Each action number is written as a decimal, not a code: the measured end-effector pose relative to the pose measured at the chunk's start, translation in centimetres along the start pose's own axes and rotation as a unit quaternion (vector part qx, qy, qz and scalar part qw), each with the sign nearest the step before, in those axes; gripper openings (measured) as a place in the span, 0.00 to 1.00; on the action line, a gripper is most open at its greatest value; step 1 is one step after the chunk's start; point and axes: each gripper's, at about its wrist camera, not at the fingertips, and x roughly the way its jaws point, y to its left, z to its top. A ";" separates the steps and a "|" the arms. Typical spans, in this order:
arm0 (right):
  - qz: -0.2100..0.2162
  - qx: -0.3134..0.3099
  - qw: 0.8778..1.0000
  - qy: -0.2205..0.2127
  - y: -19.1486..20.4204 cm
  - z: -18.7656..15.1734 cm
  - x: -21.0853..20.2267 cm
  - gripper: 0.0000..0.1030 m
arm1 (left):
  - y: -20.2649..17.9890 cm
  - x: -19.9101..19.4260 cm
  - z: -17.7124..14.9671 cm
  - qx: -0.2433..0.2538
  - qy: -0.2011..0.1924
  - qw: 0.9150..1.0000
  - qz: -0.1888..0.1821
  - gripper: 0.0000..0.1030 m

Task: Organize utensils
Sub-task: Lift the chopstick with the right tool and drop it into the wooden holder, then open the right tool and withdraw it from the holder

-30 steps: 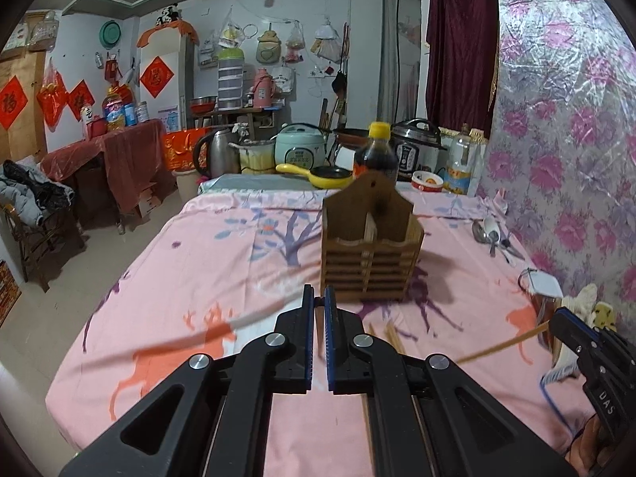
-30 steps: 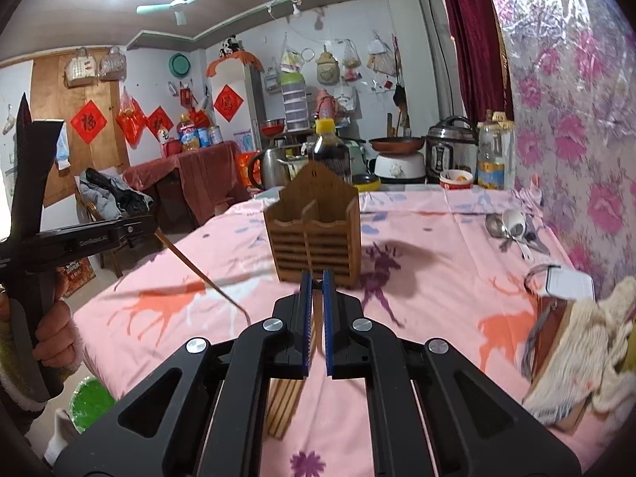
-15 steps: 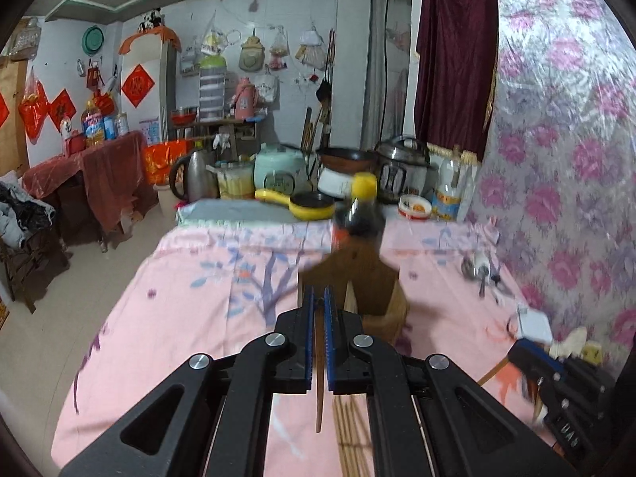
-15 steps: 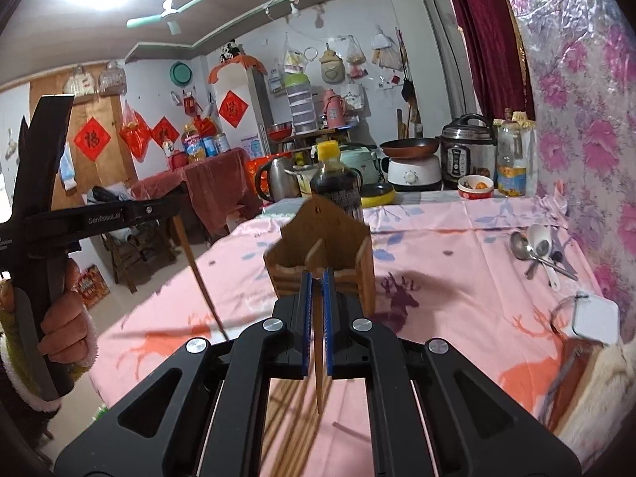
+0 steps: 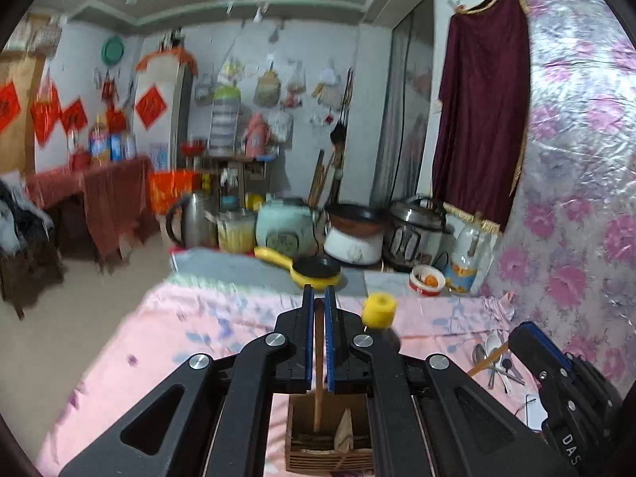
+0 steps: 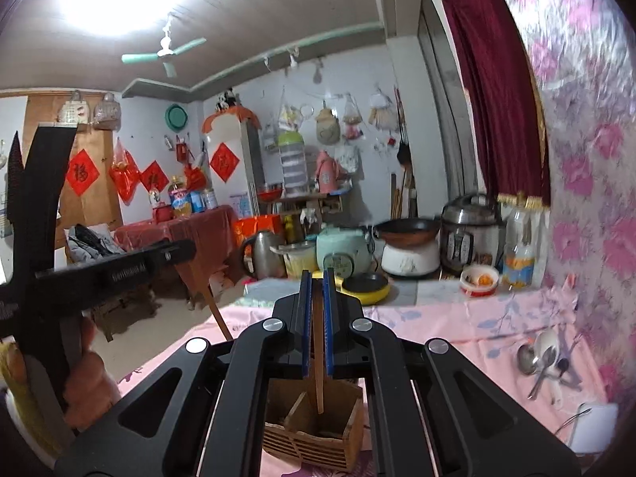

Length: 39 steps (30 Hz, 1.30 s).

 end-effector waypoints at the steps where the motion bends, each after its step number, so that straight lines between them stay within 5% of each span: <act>1: 0.000 0.002 1.000 0.016 -0.2 -0.8 0.8 0.07 | 0.5 1.1 -1.0 -0.006 0.014 1.000 -0.003 0.05; 3: -0.002 0.014 0.999 0.042 -0.8 -2.4 1.8 0.11 | 1.1 2.9 -2.9 -0.005 0.050 0.999 0.011 0.08; 4: -0.001 0.018 0.999 0.048 -1.1 -2.7 1.9 0.12 | 1.6 3.2 -3.6 -0.004 0.061 0.998 0.016 0.19; 5: 0.000 0.020 0.998 0.052 -1.3 -2.9 1.8 0.12 | 2.0 3.1 -4.0 -0.003 0.065 0.998 0.021 0.41; 7: -0.006 0.023 0.999 0.044 -1.6 -3.0 0.7 0.19 | 3.0 2.3 -4.8 -0.003 0.054 0.998 0.044 0.57; 13: -0.016 0.035 0.999 0.019 -1.5 -2.1 -3.1 0.31 | 5.2 -2.0 -6.0 -0.005 0.033 0.996 0.078 0.77; 20: -0.013 0.054 0.998 -0.007 -0.7 -1.9 -8.0 0.41 | 6.5 -7.2 -7.9 -0.016 0.025 0.994 0.109 0.82; 25: -0.011 0.068 0.997 -0.033 0.1 -2.4 -12.6 0.58 | 6.6 -11.3 -9.6 -0.018 0.015 0.992 0.120 0.87; 39: -0.004 0.085 0.992 -0.091 3.4 -6.5 -25.4 0.86 | 6.7 -21.8 -16.7 -0.051 -0.001 0.992 0.119 0.94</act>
